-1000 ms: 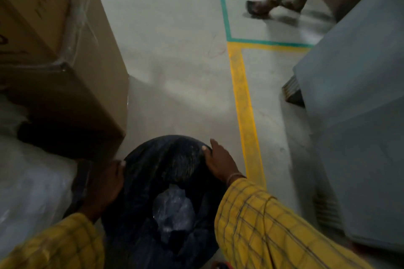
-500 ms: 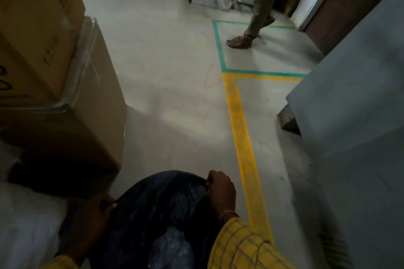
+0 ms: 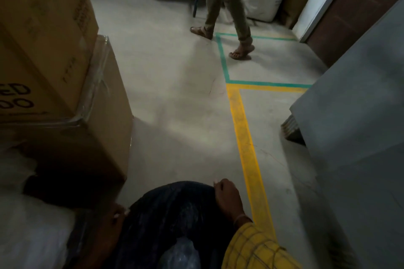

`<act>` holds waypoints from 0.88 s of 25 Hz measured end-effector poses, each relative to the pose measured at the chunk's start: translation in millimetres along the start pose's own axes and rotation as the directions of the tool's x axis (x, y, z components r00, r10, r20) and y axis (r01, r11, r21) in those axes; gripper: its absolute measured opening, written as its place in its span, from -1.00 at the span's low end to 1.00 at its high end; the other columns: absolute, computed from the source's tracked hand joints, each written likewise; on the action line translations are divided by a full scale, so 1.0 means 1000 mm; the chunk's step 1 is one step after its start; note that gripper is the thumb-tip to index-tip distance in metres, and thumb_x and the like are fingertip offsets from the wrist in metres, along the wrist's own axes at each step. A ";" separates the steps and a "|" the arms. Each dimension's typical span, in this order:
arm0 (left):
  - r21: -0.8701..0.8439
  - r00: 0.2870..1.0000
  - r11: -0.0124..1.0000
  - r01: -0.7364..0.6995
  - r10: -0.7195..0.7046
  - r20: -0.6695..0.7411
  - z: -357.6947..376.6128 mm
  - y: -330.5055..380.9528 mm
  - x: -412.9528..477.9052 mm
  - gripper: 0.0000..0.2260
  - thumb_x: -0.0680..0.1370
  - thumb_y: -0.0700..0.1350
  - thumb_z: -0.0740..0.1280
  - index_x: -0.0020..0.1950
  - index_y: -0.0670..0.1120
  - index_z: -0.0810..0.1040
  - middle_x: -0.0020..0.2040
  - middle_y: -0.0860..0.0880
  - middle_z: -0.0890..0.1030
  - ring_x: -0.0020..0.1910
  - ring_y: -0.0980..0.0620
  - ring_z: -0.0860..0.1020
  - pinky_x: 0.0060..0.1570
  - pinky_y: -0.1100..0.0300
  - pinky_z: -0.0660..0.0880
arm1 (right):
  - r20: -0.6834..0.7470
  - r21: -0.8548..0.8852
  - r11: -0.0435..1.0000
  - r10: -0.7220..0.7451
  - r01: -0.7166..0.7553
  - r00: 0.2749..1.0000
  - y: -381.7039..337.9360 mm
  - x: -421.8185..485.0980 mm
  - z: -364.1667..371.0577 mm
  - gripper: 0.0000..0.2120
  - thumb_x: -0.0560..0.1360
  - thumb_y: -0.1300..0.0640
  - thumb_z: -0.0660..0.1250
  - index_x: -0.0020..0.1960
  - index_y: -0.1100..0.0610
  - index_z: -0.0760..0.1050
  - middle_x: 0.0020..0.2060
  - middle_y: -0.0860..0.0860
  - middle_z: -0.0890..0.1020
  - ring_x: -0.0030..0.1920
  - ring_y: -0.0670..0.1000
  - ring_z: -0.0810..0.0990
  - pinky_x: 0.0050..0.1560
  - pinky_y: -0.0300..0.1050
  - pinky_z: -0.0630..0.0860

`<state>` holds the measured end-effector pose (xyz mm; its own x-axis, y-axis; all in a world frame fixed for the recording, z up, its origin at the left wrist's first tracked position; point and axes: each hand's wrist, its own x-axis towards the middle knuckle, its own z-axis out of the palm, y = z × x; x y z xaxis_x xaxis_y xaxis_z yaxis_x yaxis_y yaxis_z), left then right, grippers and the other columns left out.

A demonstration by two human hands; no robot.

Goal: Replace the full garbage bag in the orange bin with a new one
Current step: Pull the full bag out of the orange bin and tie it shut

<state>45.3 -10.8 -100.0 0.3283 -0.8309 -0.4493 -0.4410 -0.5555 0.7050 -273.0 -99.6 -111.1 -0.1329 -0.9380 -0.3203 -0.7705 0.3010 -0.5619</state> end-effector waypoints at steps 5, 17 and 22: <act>-0.047 0.993 0.993 -0.111 0.113 0.037 -0.002 -0.005 0.001 -0.57 0.48 -0.28 0.44 0.32 -0.21 0.45 0.00 -0.17 0.59 -0.14 0.20 0.60 -0.09 0.33 0.48 | 0.134 -0.187 0.979 -0.053 0.078 0.990 0.003 0.007 -0.002 -0.74 0.55 0.18 0.36 0.20 0.21 0.64 0.11 0.24 0.65 0.18 0.27 0.58 0.21 0.07 0.48; 0.040 0.978 0.979 -0.200 0.202 -0.051 -0.009 0.010 0.006 -0.93 0.57 -0.32 0.32 0.01 -0.23 0.58 -0.04 -0.16 0.59 -0.06 -0.04 0.54 -0.06 0.17 0.38 | -0.076 0.018 0.993 -0.112 0.114 0.991 -0.014 -0.006 0.011 -0.82 0.53 0.31 0.19 -0.15 0.10 0.27 -0.16 0.21 0.50 -0.11 0.26 0.47 -0.15 0.17 0.40; -0.029 0.985 0.985 -0.169 0.167 -0.053 -0.003 0.004 0.012 -0.92 0.60 -0.32 0.26 -0.01 -0.23 0.54 -0.05 -0.20 0.61 -0.02 -0.14 0.56 -0.03 0.12 0.40 | -0.064 0.043 0.993 -0.106 0.109 0.992 -0.014 -0.006 0.007 -0.85 0.54 0.30 0.22 -0.13 0.10 0.32 -0.20 0.18 0.52 -0.15 0.23 0.48 -0.18 0.14 0.43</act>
<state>49.9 -22.5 -100.8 0.2942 -0.9089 -0.2955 -0.4652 -0.4062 0.7865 -257.3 -96.9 -106.9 -0.0898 -0.9737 -0.2093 -0.7528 0.2040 -0.6258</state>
